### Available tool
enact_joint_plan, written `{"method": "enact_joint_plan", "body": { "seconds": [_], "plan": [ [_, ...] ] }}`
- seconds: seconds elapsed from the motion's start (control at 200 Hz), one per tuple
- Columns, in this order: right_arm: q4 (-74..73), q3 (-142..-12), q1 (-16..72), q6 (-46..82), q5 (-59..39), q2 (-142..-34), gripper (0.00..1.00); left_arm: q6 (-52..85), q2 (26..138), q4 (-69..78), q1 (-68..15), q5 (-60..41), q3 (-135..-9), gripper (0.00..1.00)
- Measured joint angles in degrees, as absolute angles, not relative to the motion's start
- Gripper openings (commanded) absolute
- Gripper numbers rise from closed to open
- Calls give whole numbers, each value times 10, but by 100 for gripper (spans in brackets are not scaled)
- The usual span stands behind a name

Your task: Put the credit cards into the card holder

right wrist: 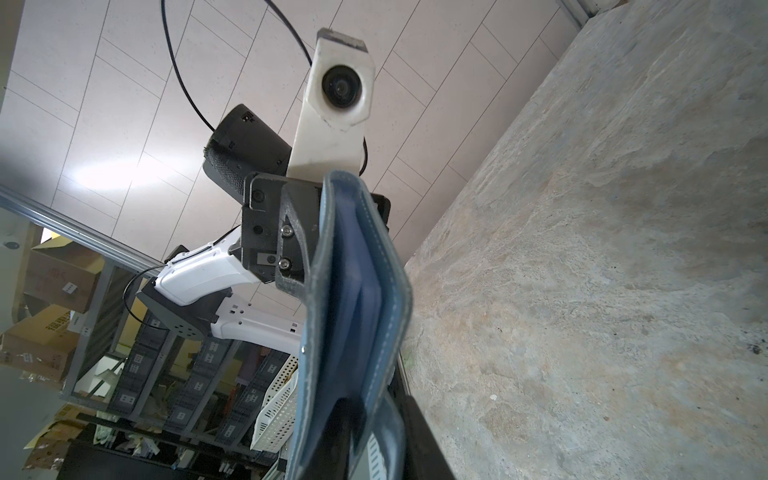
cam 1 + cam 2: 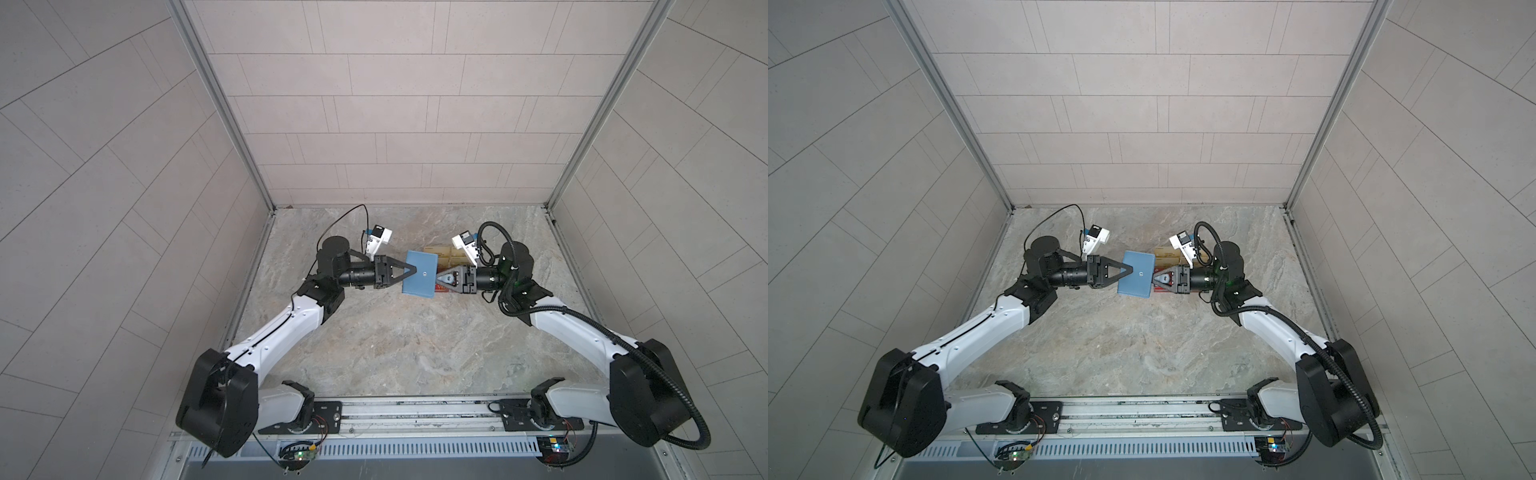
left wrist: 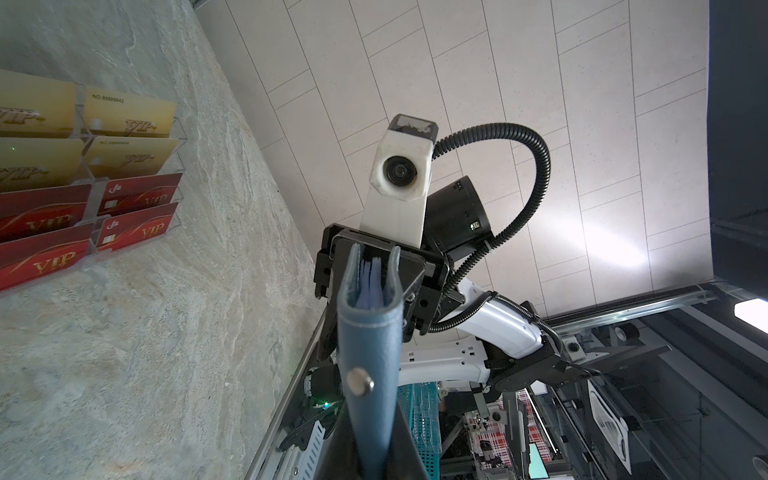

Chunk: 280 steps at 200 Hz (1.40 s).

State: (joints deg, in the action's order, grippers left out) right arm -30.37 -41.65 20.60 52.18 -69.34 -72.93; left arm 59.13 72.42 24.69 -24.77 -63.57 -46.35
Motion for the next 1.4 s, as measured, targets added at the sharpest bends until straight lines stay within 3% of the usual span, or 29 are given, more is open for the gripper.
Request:
{"method": "enact_joint_plan", "body": {
  "seconds": [0.1, 0.175, 0.275, 0.325, 0.421, 0.506, 0.636, 0.801, 0.941, 1.041, 1.207, 1.402],
  "plan": [
    [-311, -416, 214, 526, -691, -729, 21, 591, 724, 248, -248, -639, -464, 0],
    [-316, -416, 218, 526, -691, -729, 13, 591, 724, 248, -248, -642, -464, 0],
    [-319, -416, 219, 530, -690, -729, 10, 591, 724, 248, -248, -642, -464, 1],
    [-319, -416, 218, 531, -690, -729, 1, 591, 724, 248, -248, -642, -464, 2],
    [-316, -416, 219, 529, -689, -727, 0, 589, 724, 247, -248, -642, -464, 5],
    [-310, -416, 219, 527, -687, -724, 0, 584, 724, 240, -248, -642, -467, 17],
    [-291, -417, 220, 521, -681, -715, 0, 576, 724, 221, -248, -637, -477, 48],
    [-207, -436, 220, 486, -660, -709, 0, 524, 724, 112, -235, -604, -528, 60],
    [-154, -449, 214, 469, -638, -709, 0, 437, 723, -57, -224, -519, -616, 59],
    [-115, -460, 213, 459, -615, -717, 0, 382, 721, -185, -252, -395, -683, 58],
    [-74, -467, 214, 456, -567, -727, 0, 321, 738, -369, -414, -119, -806, 59],
    [-35, -470, 218, 453, -510, -727, 0, 320, 795, -469, -547, 74, -868, 63]
  ]
}}
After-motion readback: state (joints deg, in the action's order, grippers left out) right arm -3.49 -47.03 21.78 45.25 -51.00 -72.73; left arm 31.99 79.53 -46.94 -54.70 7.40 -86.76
